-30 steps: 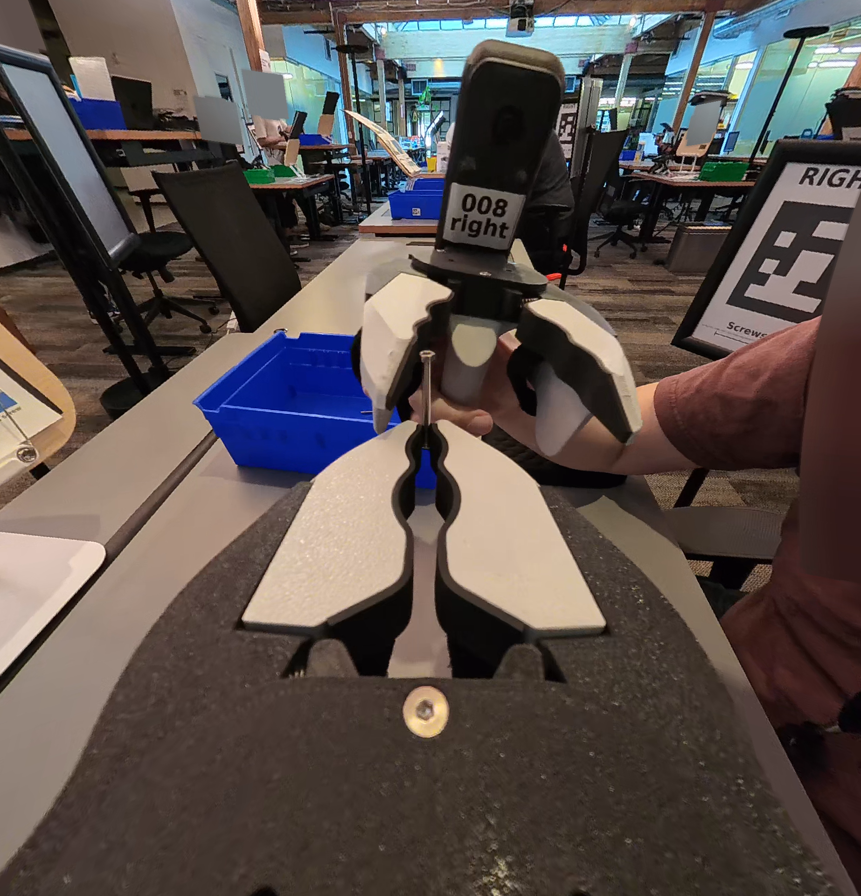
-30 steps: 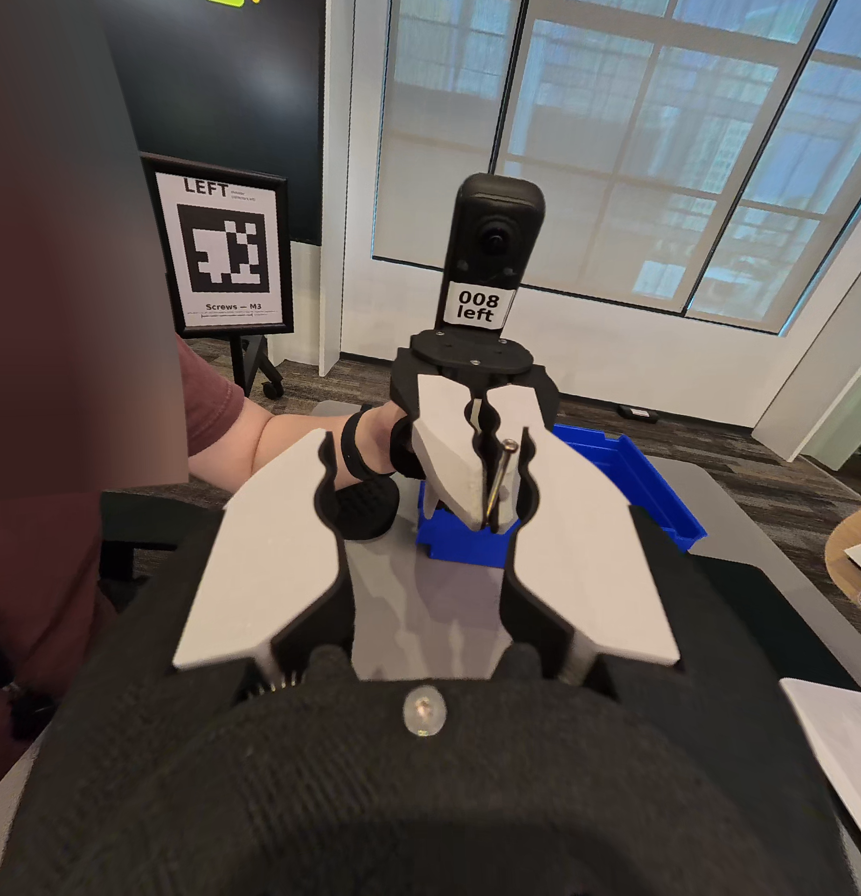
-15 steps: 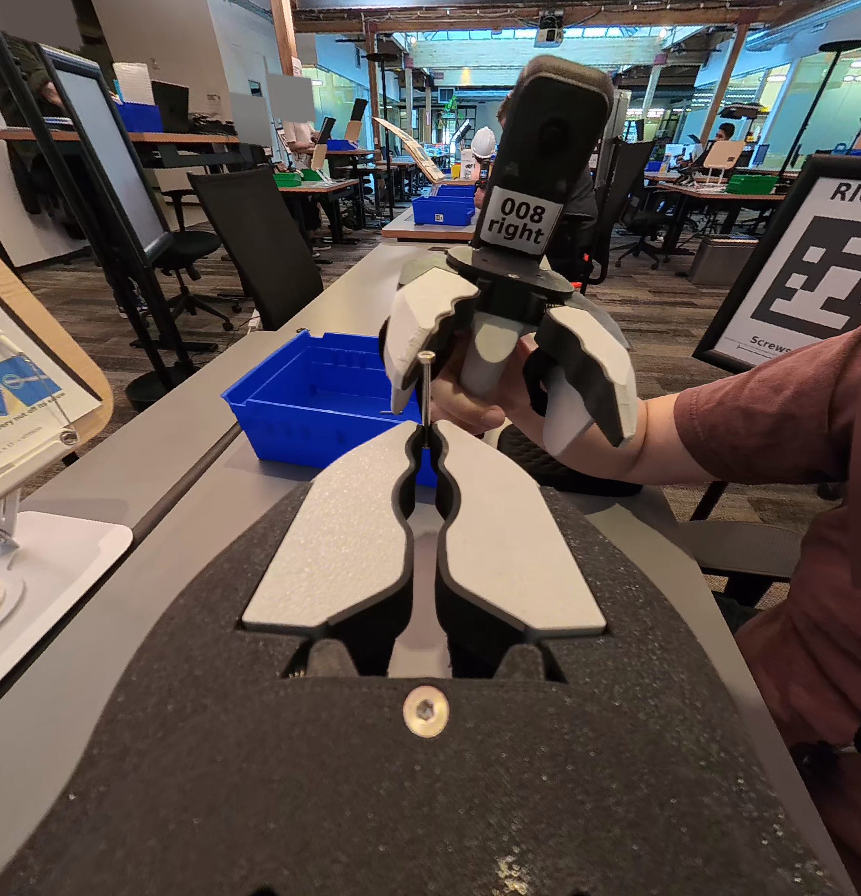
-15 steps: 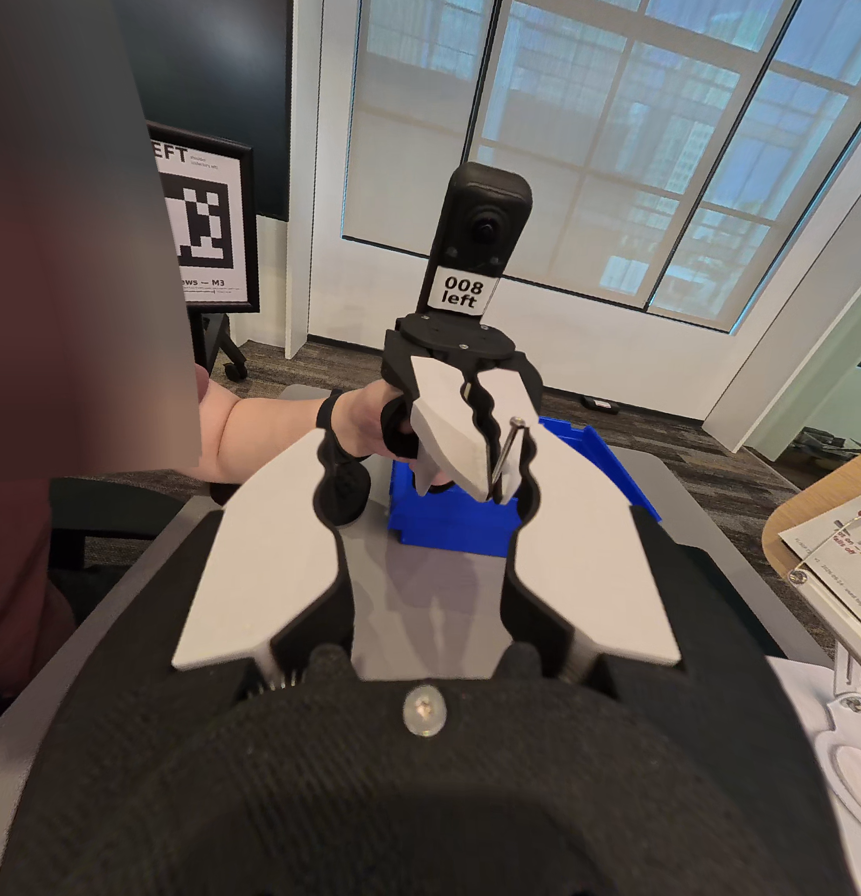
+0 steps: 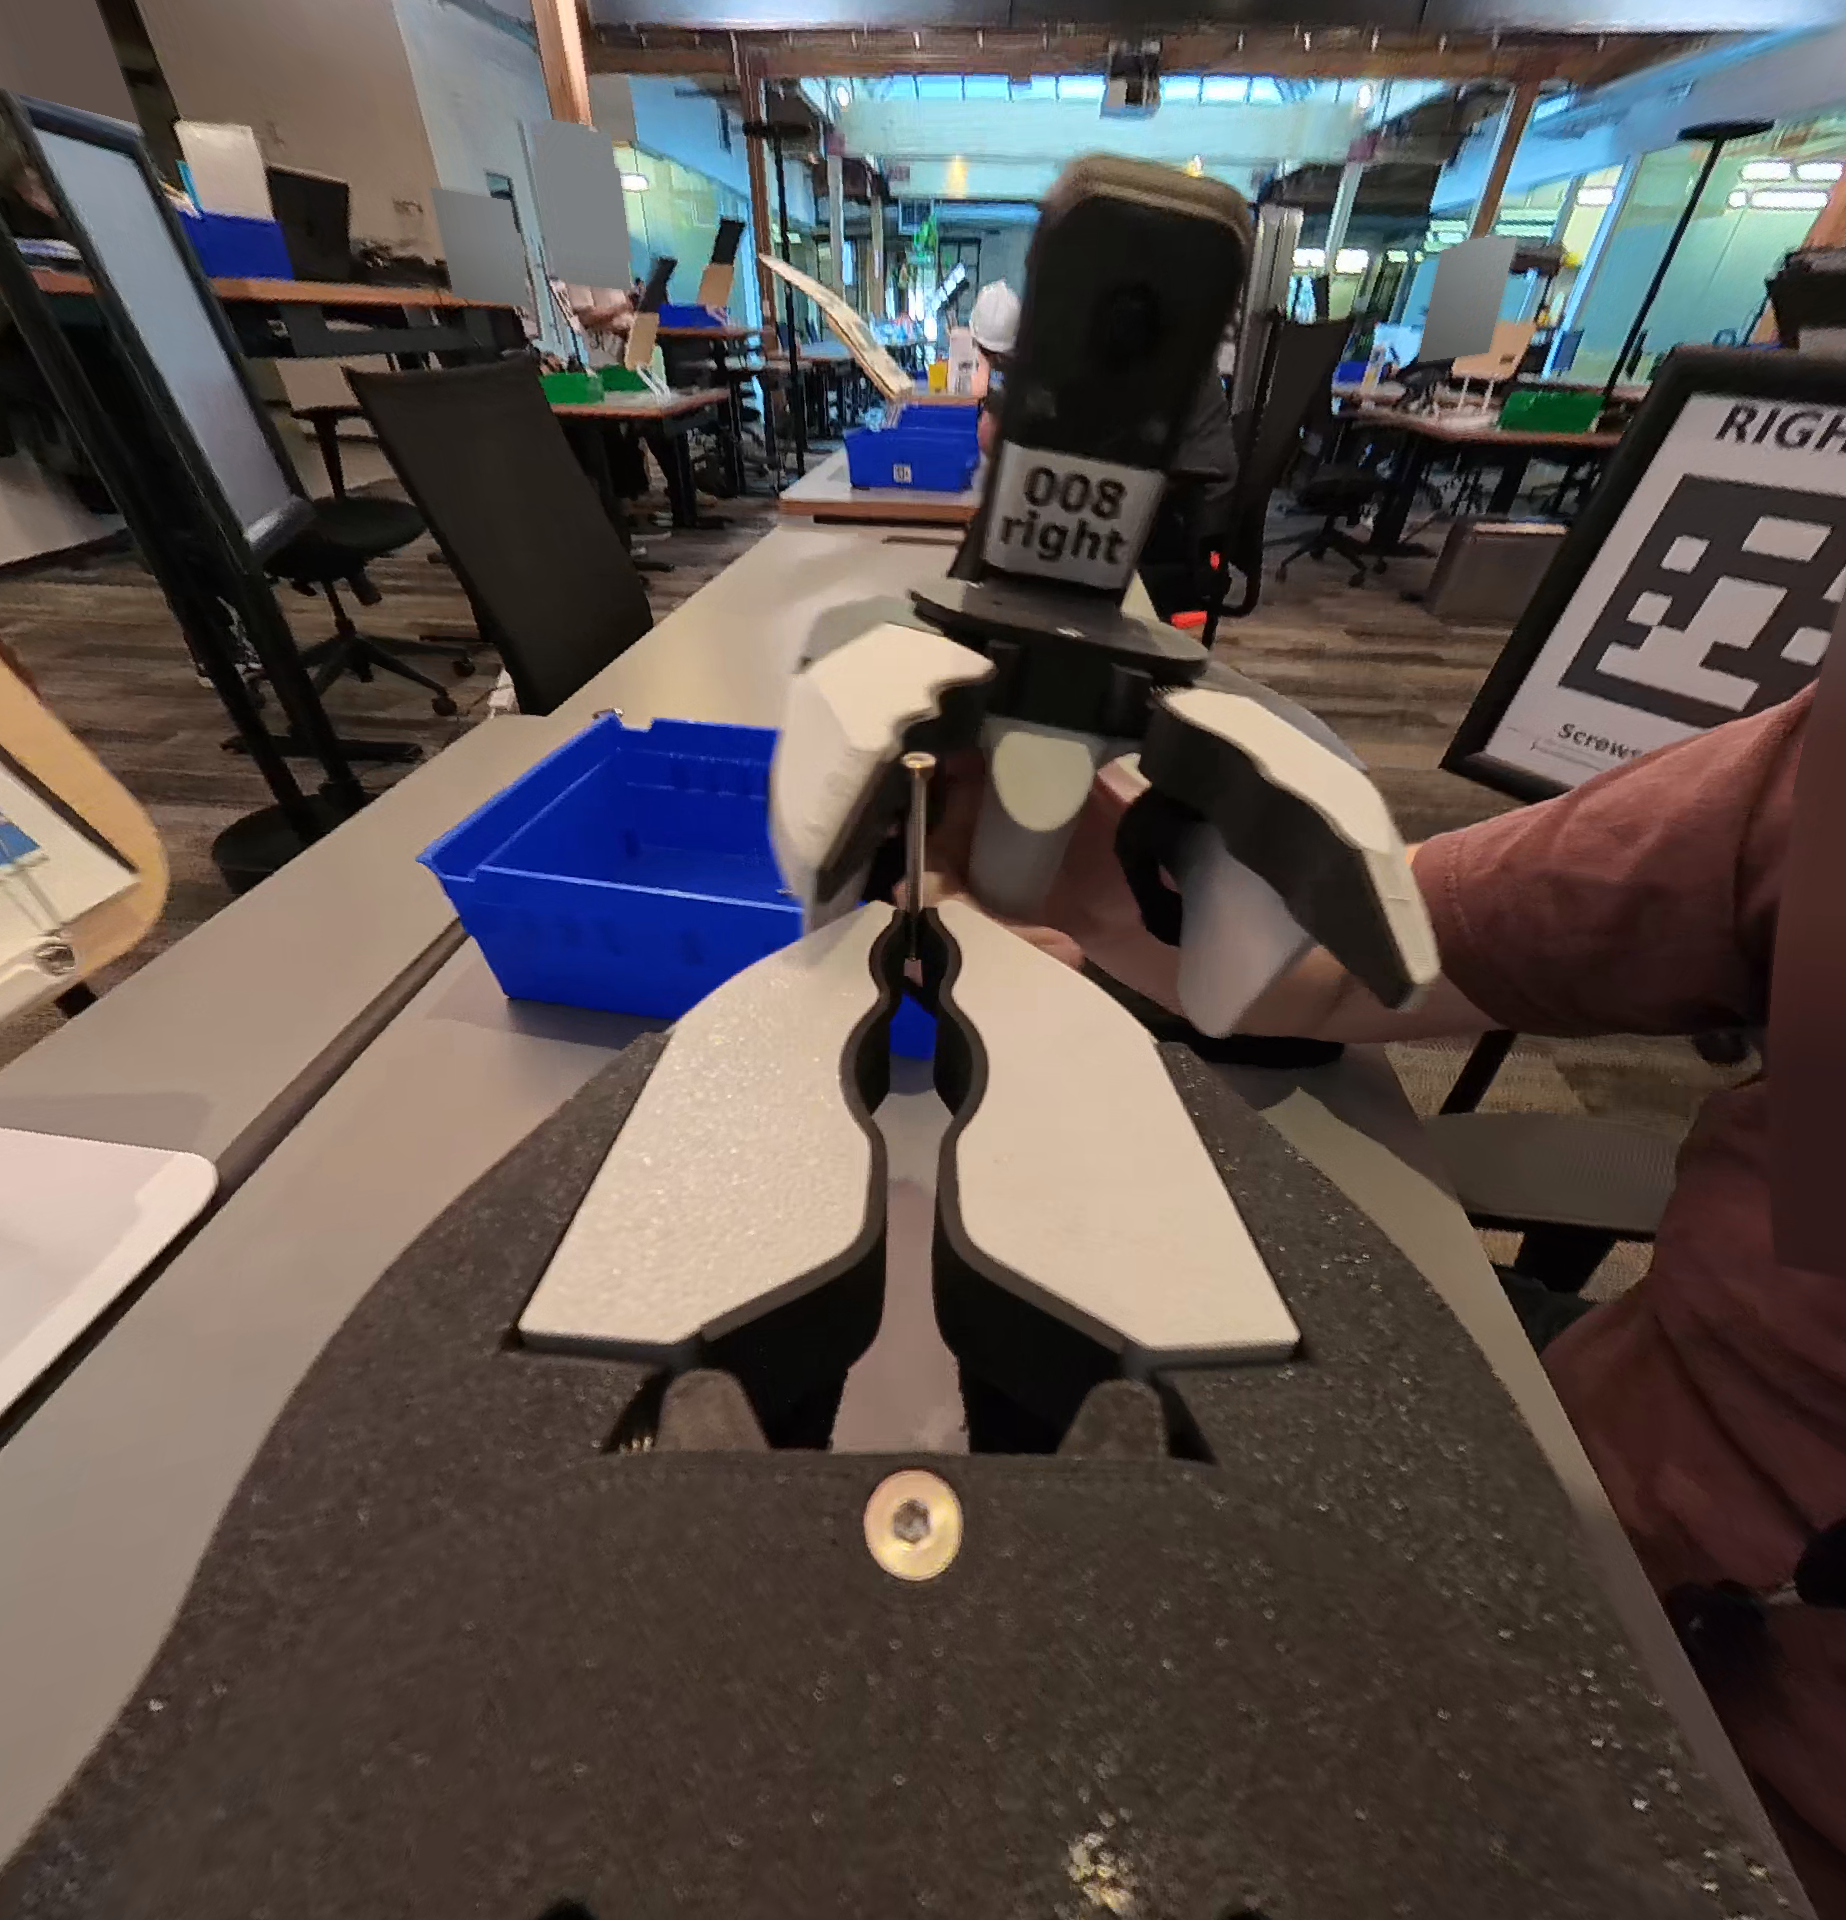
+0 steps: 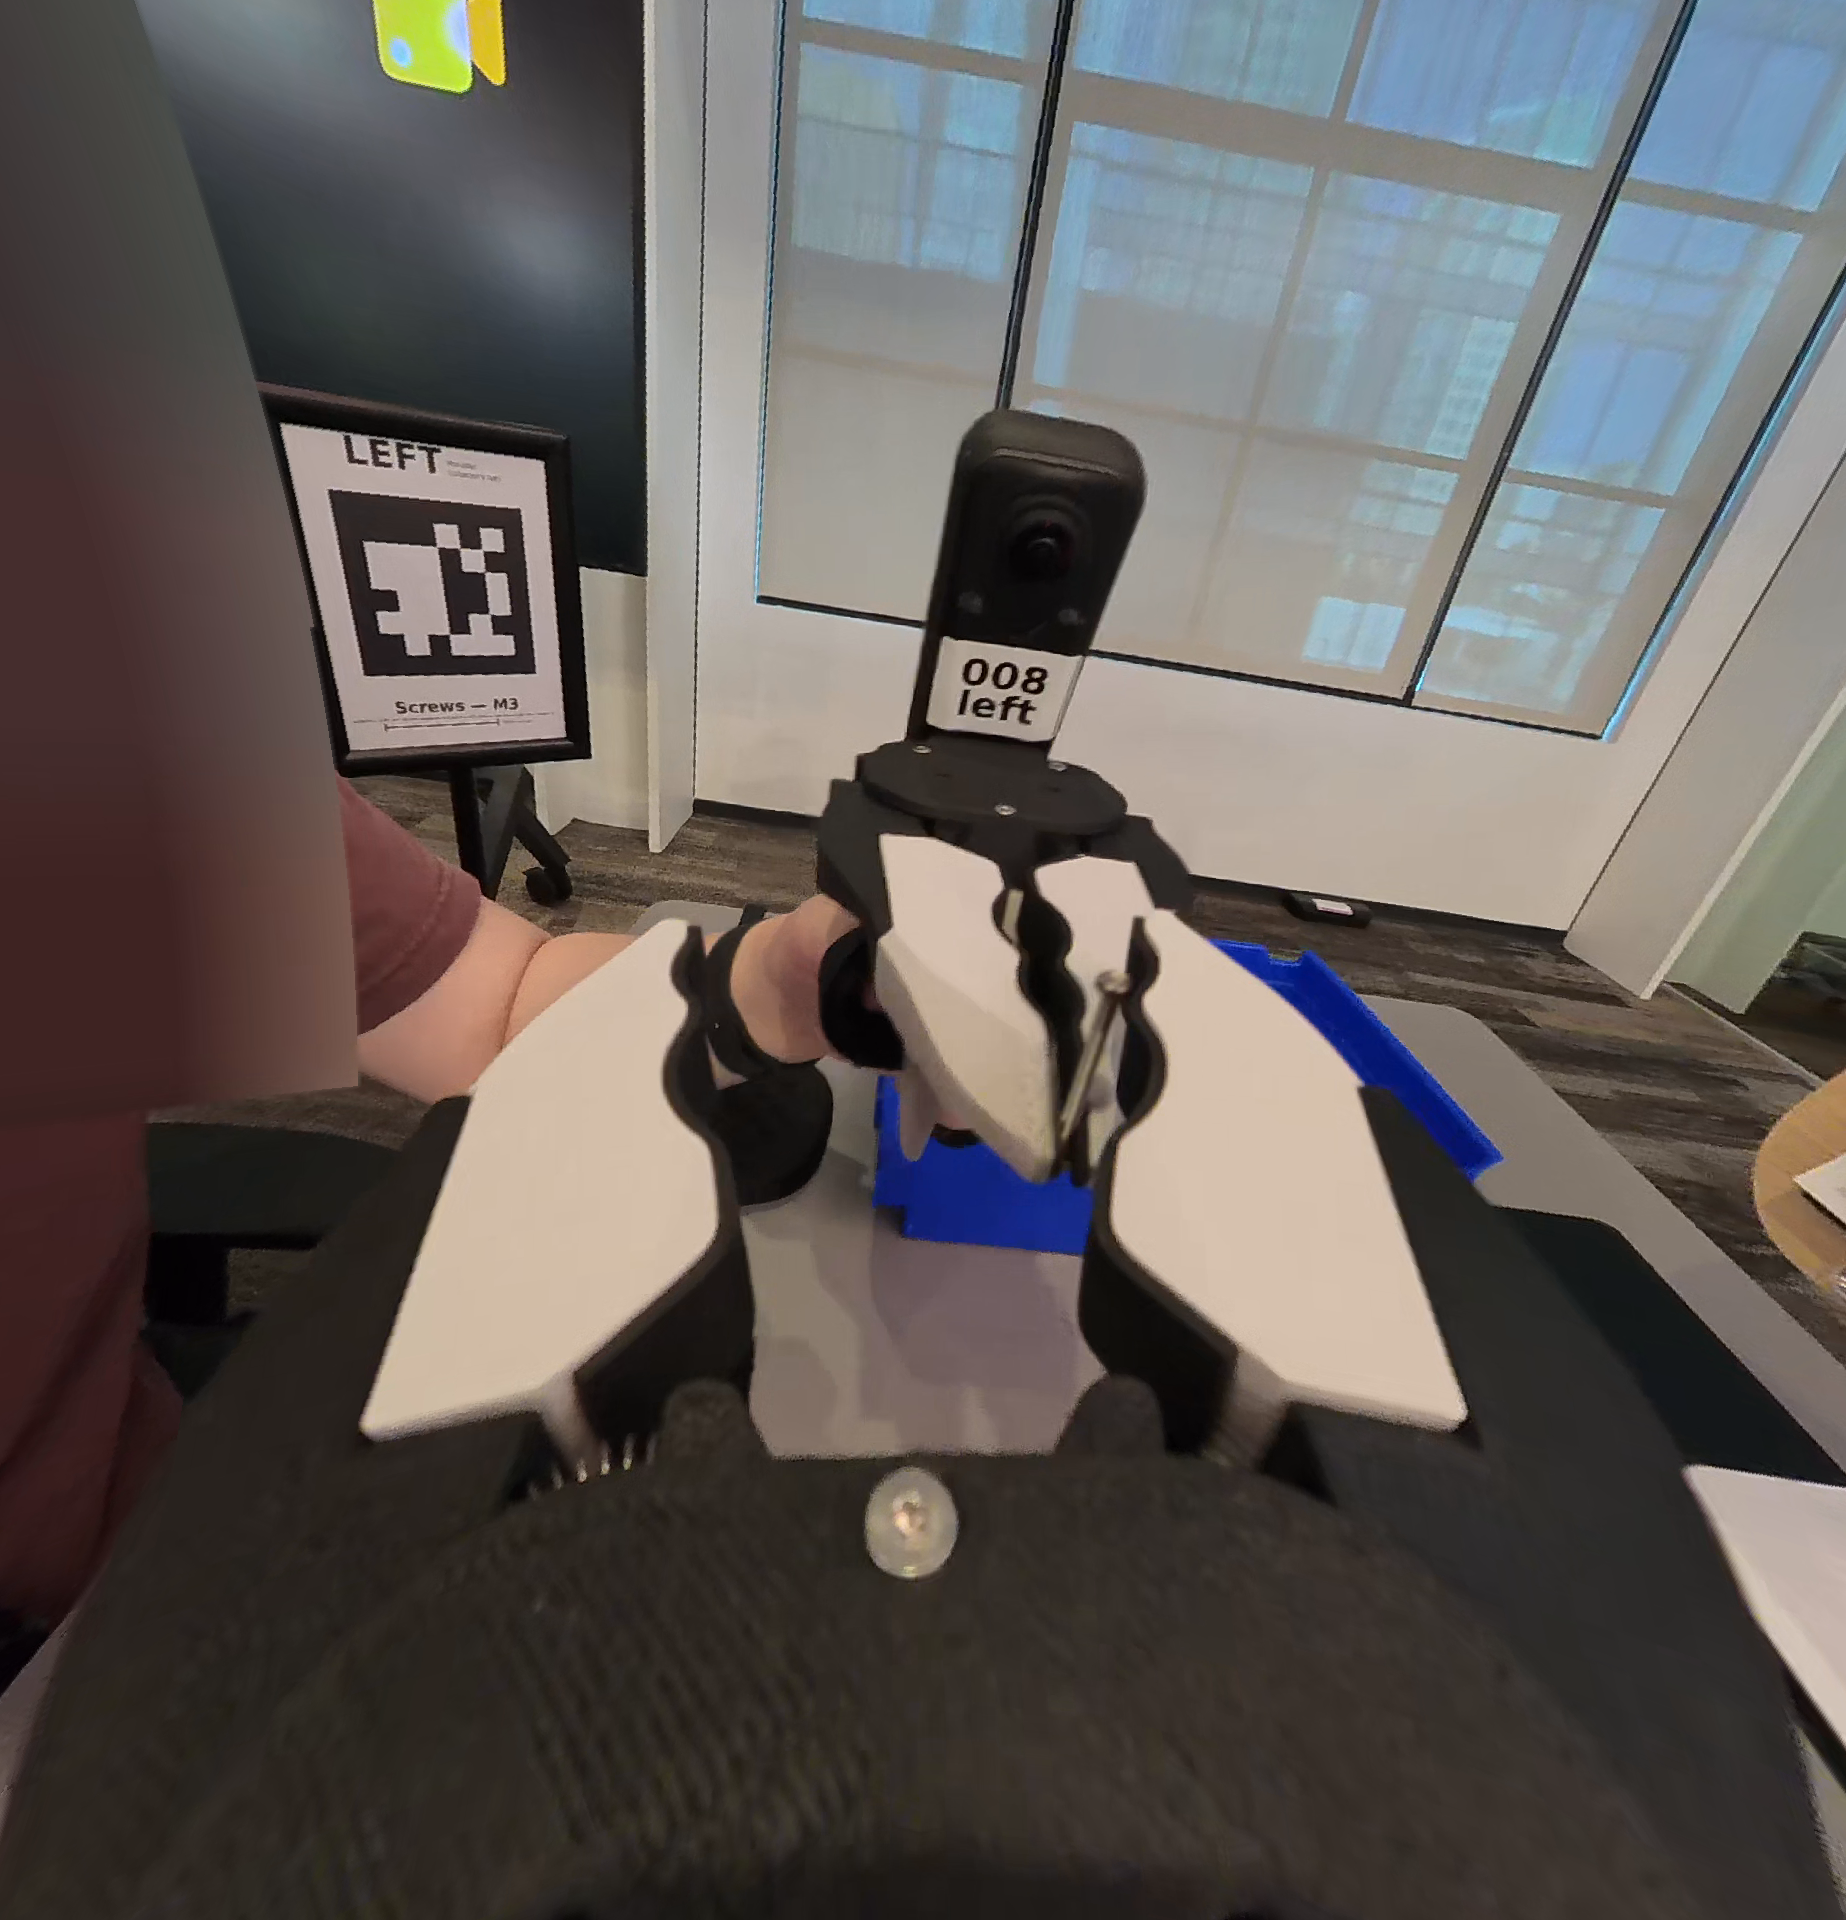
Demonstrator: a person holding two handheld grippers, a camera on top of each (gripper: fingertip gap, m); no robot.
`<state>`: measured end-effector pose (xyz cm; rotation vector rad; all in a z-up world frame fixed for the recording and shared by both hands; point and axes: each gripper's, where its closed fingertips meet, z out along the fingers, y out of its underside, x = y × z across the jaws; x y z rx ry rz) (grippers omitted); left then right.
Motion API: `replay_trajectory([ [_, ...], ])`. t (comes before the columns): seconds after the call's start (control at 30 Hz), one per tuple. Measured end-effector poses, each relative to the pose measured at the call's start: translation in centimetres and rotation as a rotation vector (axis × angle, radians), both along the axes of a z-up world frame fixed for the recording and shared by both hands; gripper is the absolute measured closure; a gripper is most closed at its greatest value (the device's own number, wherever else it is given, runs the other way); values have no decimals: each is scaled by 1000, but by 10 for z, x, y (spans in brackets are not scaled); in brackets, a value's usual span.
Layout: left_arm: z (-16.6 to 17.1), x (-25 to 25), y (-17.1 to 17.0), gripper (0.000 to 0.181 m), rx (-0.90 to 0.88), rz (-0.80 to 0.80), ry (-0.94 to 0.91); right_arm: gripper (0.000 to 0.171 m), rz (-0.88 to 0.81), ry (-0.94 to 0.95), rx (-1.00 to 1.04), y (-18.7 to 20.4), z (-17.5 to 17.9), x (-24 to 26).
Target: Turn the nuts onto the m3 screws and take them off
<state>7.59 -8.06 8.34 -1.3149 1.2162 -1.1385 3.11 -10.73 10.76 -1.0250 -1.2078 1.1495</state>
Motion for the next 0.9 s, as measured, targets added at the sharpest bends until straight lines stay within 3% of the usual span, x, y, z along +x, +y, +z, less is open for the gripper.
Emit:
replay_trajectory([
  [0.27, 10, -20, 17, 179, -10, 64, -35, 87, -73, 0, 30, 6, 7, 6],
  [0.57, -1, 4, -7, 179, 17, -17, 13, 86, -68, 48, -9, 1, 12, -3],
  [0.9, 14, -16, 14, 180, 21, 79, -64, 81, -101, 32, 33, 4, 13, 3],
])
